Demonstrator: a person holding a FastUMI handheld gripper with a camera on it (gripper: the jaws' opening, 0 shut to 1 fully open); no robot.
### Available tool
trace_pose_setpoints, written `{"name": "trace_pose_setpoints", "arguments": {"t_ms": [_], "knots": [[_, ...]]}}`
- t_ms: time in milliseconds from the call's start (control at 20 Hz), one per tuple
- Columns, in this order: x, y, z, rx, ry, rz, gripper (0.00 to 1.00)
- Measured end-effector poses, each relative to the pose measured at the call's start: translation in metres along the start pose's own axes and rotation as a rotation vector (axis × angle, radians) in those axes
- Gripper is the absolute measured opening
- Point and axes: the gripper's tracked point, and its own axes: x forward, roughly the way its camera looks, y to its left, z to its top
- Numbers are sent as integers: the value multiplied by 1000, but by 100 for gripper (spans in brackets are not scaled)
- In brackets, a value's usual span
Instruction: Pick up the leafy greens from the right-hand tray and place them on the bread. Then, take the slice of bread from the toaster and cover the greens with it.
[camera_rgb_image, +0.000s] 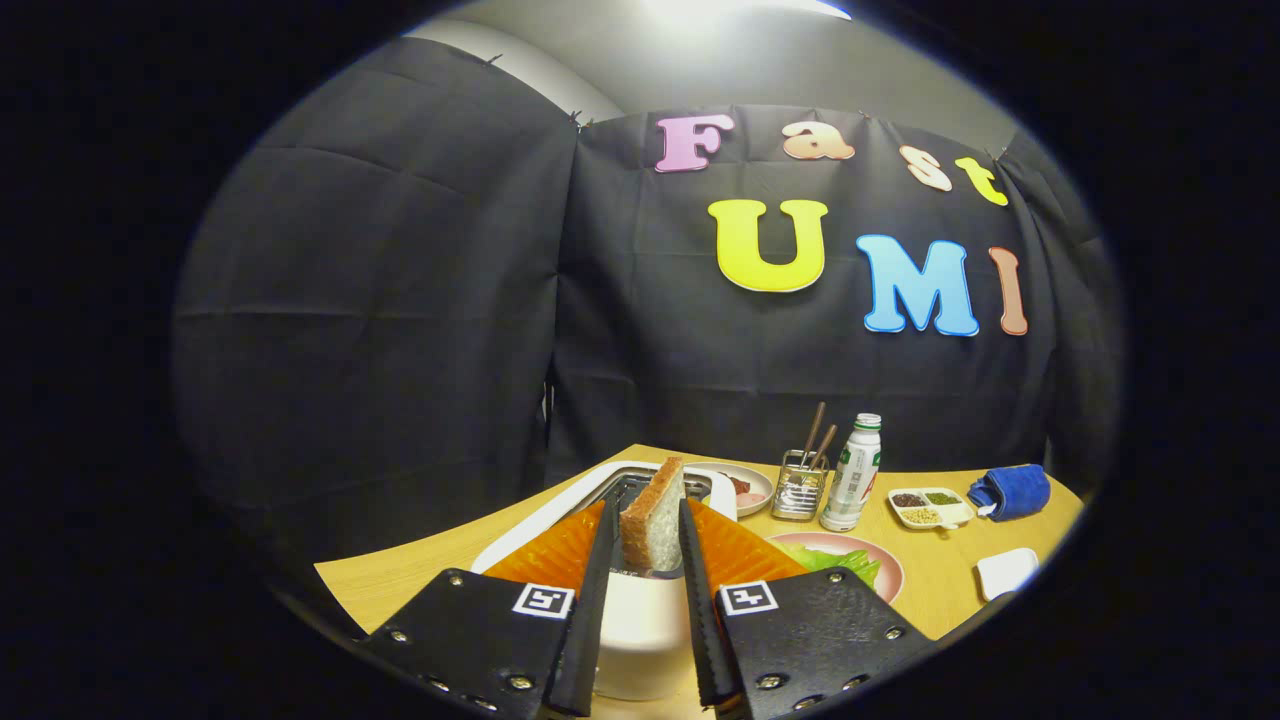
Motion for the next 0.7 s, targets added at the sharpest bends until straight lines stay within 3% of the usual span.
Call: {"name": "trace_pose_setpoints", "arguments": {"t_ms": [250,350,500,700], "knots": [[21,-13,-6,3,34,-44,39],[21,-14,-8,7,43,-33,15],[20,-14,-7,5,37,-5,7],[17,-20,-5,-4,31,1,7]]}}
